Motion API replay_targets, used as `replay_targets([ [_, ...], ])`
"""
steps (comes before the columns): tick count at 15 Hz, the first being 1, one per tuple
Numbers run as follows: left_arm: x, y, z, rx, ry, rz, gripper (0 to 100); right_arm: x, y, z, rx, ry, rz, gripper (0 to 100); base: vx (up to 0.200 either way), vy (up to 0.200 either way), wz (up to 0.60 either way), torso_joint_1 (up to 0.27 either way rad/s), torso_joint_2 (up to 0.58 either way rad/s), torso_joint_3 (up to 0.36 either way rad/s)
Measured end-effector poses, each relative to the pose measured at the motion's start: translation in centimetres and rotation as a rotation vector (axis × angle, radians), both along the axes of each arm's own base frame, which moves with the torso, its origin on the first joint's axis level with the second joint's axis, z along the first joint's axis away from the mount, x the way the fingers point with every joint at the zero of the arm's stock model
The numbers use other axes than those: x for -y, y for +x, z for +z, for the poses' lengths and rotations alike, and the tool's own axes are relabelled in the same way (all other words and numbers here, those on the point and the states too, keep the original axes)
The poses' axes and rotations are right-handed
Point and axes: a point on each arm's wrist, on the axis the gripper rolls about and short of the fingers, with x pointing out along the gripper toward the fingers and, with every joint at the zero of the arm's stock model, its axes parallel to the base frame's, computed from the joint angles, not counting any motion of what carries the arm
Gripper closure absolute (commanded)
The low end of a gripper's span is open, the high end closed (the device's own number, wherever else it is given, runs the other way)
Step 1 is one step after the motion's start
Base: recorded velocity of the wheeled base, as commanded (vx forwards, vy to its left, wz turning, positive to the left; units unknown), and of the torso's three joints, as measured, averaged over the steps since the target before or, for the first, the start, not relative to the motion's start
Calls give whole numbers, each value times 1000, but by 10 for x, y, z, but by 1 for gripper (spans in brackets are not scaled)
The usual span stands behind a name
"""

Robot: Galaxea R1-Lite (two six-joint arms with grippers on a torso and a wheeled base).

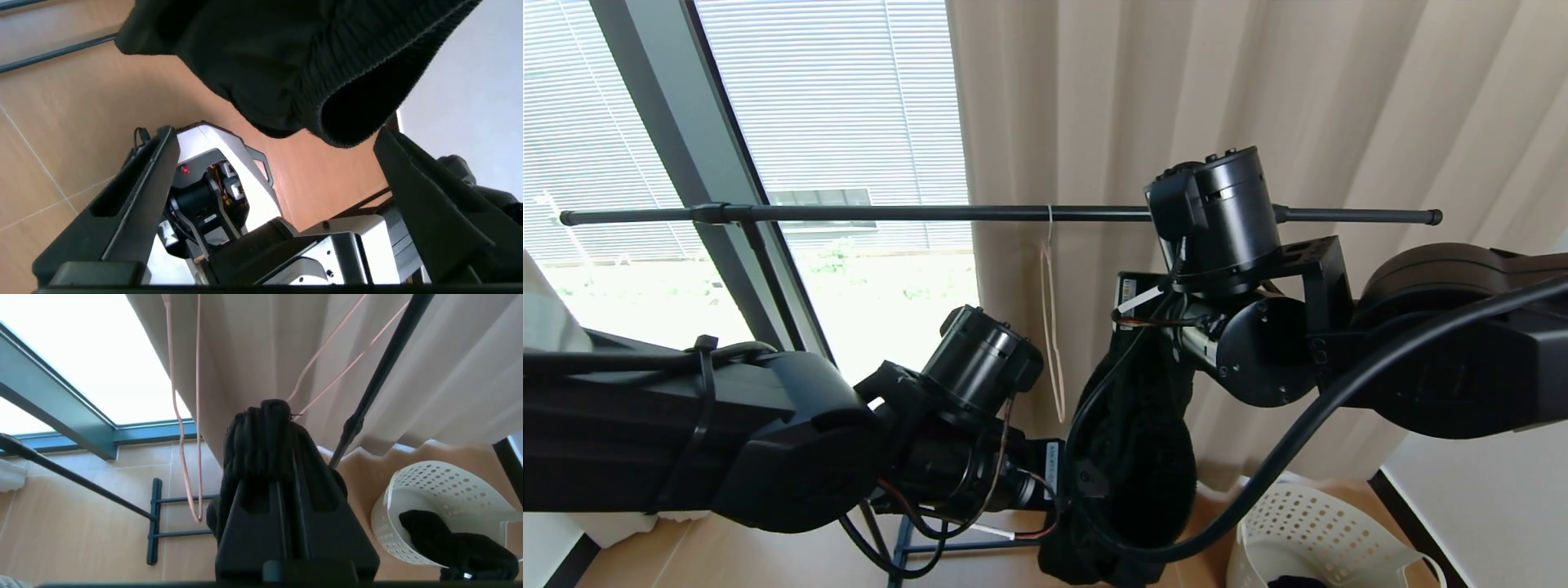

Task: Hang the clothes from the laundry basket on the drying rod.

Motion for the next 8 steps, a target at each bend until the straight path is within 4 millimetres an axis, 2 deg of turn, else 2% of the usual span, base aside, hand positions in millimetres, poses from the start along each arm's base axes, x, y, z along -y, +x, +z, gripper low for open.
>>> replay_targets([
  [3,9,4,-7,-2,18,7,0,-2,-2,1,2,3,8,100,0,0,0,0,0,0],
  [8,22,18,-33,-4,100,74,0,-3,-6,7,15,18,17,100,0,0,0,0,0,0],
])
